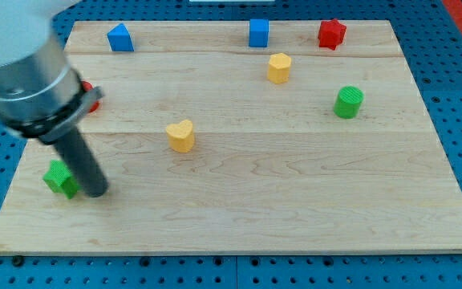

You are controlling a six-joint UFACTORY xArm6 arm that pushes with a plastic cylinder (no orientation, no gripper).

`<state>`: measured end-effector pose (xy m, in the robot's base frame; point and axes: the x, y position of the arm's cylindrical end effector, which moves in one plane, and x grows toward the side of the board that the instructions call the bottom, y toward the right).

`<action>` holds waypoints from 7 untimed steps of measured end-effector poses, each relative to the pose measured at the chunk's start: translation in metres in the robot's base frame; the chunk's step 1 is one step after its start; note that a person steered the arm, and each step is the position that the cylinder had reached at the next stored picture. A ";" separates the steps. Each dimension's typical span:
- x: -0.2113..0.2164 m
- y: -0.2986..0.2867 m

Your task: Move the yellow heart towards the bottom center of the board

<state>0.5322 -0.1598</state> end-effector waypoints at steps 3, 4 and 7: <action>-0.056 -0.042; -0.112 0.048; -0.092 0.110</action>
<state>0.4399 -0.0495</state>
